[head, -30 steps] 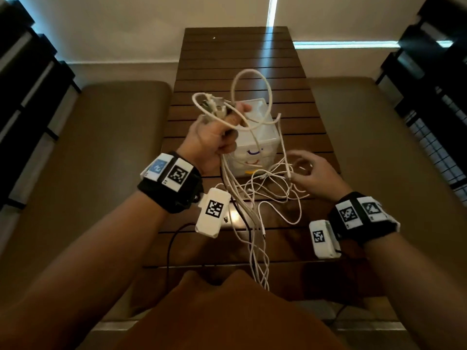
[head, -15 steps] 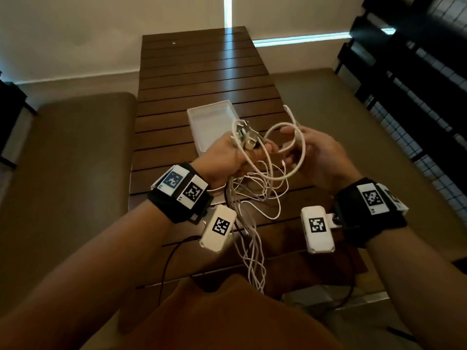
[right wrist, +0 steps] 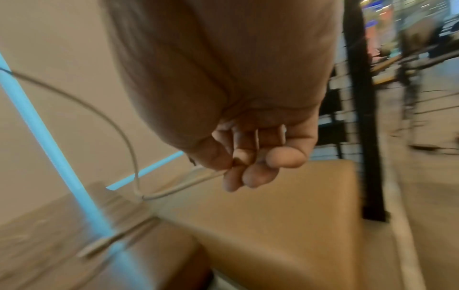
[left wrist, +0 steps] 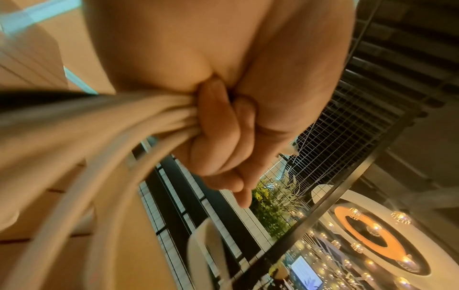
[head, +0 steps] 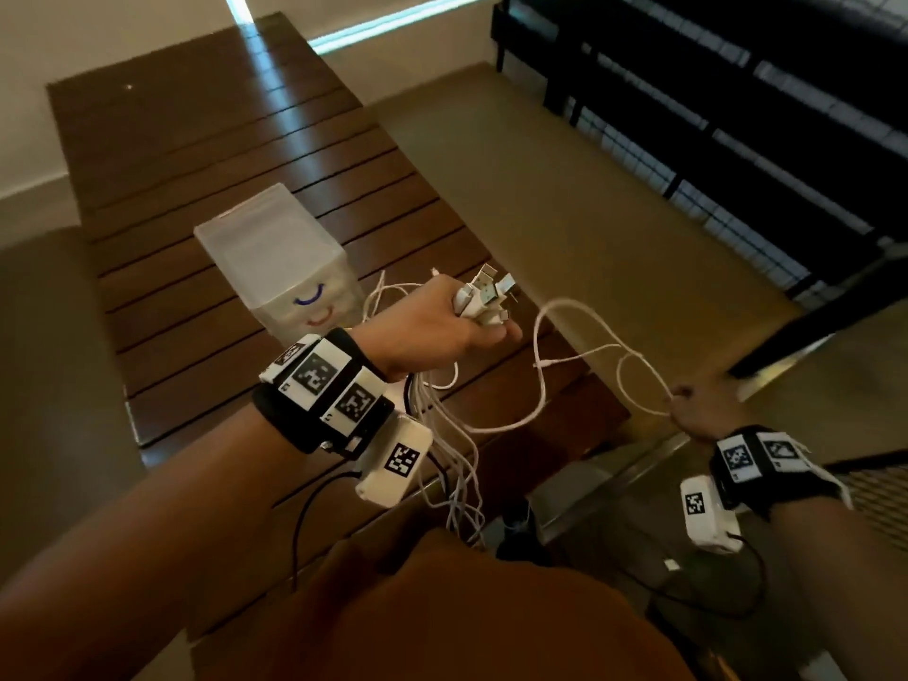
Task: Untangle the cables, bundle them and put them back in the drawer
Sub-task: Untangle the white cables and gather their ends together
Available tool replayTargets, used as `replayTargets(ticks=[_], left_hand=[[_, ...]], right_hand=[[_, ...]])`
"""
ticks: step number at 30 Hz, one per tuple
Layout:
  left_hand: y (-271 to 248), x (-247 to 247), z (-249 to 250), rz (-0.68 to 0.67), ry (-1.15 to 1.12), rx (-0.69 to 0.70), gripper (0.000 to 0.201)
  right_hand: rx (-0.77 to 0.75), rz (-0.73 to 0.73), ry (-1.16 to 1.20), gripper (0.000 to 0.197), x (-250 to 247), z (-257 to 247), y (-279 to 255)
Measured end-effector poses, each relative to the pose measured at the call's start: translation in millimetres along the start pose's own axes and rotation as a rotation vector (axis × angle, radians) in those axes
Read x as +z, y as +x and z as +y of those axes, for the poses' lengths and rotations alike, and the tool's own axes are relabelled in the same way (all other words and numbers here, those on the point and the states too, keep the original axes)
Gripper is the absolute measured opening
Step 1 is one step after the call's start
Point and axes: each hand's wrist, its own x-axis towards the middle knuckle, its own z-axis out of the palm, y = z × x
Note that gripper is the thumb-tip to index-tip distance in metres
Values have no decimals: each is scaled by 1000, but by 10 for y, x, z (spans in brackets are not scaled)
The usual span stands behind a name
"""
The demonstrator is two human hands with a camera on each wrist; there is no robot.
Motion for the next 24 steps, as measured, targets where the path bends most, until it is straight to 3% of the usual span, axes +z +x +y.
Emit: replayTargets(ticks=[4,8,11,14,16,19,20,22,24], left_hand=[[118,162,34,-86,-67,-39,16],[230,346,57,-154,-113,-64,18],[300,455,74,-182,-109,-44,18],[347,511,93,-177,-103,-32,20],[351,520,97,-158,-88,-5,21],[337,523,104,-132,-52,18,25],[330,525,101,-129,-54,15,26],[323,516,82,-125,-122,2,28],[323,484,37,-112,-200,-10,25]], right_hand=[[127,-23,22,26,235,534,-23],[182,-58,18,35,358,651,-46],[55,39,163,51,318,418,-90],[-130,134,259,45,274,-17,-123],[-245,45,219,38,300,-249,-100],[-335,-341,51,36,460,-396,-74],[-367,-400,-66,34,518,-419,-78],[-403,-388,-257,18,602,-403,-40],[-331,-364,-376,5,627,-269,42]])
